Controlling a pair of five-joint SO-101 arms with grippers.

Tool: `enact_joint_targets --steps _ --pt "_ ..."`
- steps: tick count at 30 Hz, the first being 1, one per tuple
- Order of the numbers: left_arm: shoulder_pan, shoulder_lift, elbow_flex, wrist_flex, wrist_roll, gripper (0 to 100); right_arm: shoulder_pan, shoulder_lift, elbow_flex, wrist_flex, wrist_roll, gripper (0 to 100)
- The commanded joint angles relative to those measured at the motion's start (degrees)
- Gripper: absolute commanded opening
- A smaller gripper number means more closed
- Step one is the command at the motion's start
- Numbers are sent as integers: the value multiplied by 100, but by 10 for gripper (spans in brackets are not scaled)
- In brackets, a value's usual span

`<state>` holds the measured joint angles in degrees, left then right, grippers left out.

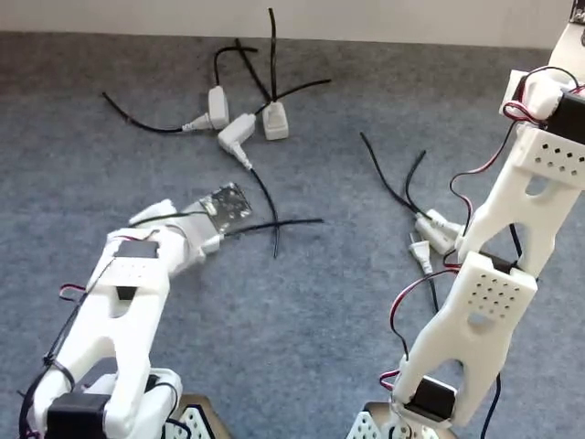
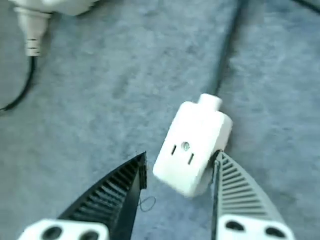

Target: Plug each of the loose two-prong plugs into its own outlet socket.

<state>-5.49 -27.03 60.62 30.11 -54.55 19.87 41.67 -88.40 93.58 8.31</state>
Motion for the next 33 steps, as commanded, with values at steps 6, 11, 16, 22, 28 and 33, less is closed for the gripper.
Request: enact_joint_targets --steps 6,11,16,22,28,33 --pt "-523 -119 -752 -484 -70 209 -75 -409 -110 48 62 322" --pt "-479 -31 -1385 -360 299 210 -75 -400 -110 48 62 322" --pt "-391 989 -2158 -334 1705 210 -75 -400 -110 48 62 322" --pt "-242 2264 -2624 132 3393 210 -75 -400 -110 48 62 322" --pt "-136 2325 -3108 1442 4404 207 -75 -400 -110 40 62 322" --pt "-136 2334 -3002 1565 5178 207 -75 -400 -110 40 62 322"
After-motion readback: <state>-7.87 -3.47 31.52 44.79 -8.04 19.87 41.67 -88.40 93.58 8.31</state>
